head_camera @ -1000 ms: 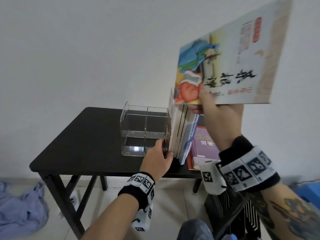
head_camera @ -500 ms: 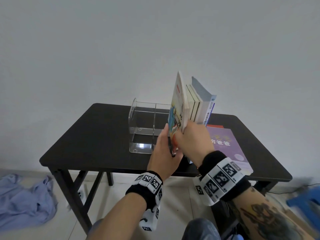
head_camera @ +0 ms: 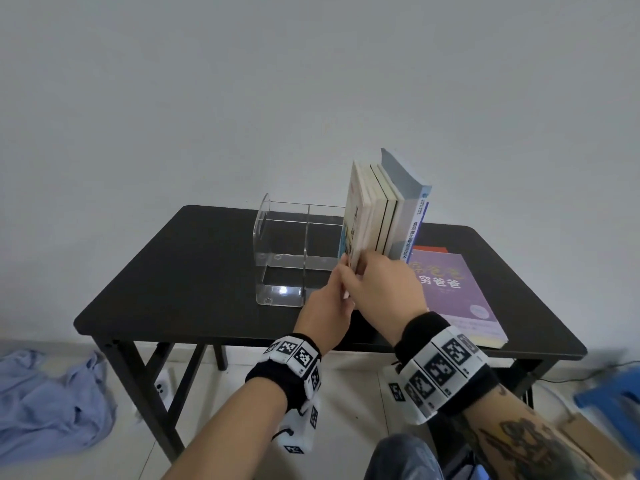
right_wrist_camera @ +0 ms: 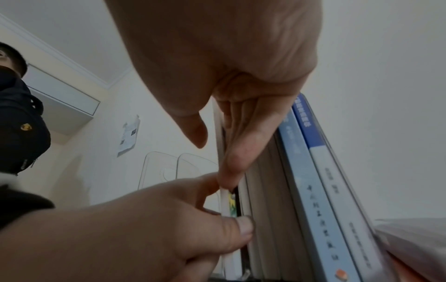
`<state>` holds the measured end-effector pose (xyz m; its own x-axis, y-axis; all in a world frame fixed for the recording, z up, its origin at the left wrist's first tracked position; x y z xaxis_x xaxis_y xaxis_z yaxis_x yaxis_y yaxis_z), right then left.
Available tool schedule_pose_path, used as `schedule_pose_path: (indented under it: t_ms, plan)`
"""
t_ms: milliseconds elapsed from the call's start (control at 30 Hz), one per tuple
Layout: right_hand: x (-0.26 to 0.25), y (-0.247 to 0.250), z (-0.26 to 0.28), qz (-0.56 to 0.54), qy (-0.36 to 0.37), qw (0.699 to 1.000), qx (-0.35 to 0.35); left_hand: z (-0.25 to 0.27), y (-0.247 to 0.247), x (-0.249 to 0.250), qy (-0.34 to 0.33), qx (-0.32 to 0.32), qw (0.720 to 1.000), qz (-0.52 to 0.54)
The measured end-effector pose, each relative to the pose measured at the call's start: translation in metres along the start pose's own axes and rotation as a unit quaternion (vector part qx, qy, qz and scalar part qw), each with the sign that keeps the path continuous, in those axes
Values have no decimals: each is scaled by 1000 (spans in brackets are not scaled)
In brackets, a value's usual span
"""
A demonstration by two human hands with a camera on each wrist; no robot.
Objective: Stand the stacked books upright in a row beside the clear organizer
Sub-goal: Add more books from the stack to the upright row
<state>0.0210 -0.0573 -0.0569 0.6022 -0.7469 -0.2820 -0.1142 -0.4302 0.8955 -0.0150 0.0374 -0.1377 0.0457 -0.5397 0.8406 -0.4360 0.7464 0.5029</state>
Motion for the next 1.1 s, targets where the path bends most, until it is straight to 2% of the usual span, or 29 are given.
schedule_pose_path:
  t_ms: [133, 267, 400, 600, 733, 800, 933, 1100]
  plan:
    - [5, 6, 17, -8, -10, 1000, -15, 1, -1, -2, -9, 1, 1000, -5]
    - [22, 17, 33, 2, -26, 999, -28, -2, -1, -2, 11, -15, 999, 32]
    - [55, 23, 32, 19, -91, 994, -51, -5, 4, 0, 35, -56, 997, 37]
    - [113, 18, 11, 67, -170, 979, -93, -7, 8, 3, 35, -70, 997, 29]
    - [155, 10, 3, 148, -227, 952, -144, -6, 7, 5, 34, -77, 996, 23]
    - [170, 10, 0, 155, -251, 944, -145, -6, 7, 6, 31, -79, 996, 20]
    - [183, 14, -7, 89, -258, 945, -180, -6, 6, 3, 25, -73, 997, 18]
    - [188, 21, -17, 57, -276, 938, -203, -6, 6, 2, 22, -71, 997, 18]
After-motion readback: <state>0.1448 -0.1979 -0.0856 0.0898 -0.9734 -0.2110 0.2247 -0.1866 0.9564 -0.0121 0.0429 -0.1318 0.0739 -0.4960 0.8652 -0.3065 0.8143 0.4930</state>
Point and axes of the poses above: each hand's wrist, its own z-axis away from the middle knuckle, its own y-axis out of the back of the hand, x = y × z, the point moved 2 cm from there along -z, towards the middle knuckle, and after that the axes turned 7 degrees about z, right-handed, at the moved point
